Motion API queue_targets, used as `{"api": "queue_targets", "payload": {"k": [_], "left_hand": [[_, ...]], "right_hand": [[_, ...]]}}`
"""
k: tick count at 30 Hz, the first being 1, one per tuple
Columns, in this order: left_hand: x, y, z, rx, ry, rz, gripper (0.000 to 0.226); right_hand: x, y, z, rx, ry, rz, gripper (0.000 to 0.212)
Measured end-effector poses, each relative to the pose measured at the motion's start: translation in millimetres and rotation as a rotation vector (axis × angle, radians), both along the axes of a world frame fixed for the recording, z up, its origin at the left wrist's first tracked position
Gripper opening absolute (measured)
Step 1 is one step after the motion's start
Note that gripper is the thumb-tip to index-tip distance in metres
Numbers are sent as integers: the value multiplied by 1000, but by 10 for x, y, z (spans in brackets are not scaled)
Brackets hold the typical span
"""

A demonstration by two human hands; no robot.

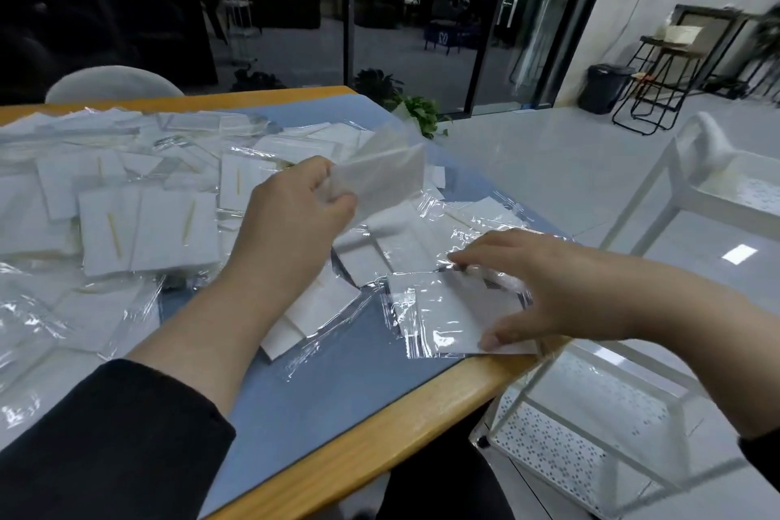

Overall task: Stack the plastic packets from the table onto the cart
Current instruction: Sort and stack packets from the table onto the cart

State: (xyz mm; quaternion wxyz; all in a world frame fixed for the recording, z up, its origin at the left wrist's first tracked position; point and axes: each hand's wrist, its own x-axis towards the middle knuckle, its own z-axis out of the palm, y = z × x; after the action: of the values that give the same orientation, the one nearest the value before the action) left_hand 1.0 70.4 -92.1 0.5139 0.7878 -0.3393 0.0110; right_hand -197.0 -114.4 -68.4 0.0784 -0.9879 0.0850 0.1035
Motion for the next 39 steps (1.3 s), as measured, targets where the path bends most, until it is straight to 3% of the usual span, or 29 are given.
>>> {"api": "queue_targets", "payload": {"k": [4,7,13,16,20,29,39], "left_hand": [[-19,-1,-19,-1,-10,-16,2],[-8,9,-19,2,-26,-11,19],[16,19,-12,0,-39,-16,24],[35,16,-6,-11,-27,-15,11],[47,19,28,-52,23,-4,31],[35,41,45,-44,17,-39,35],[-15,50,48,-24,18,-44,37]], "right_hand": [[69,21,24,-21,26,39,87],[169,19,61,7,73,13,80],[349,62,123,27,104,-48,49],[361,57,114,30,67,-60,33],[314,63,158,140,-41,-87,8],[296,135,126,72,112,53,49],[354,305,266,-25,276,19,42]]}}
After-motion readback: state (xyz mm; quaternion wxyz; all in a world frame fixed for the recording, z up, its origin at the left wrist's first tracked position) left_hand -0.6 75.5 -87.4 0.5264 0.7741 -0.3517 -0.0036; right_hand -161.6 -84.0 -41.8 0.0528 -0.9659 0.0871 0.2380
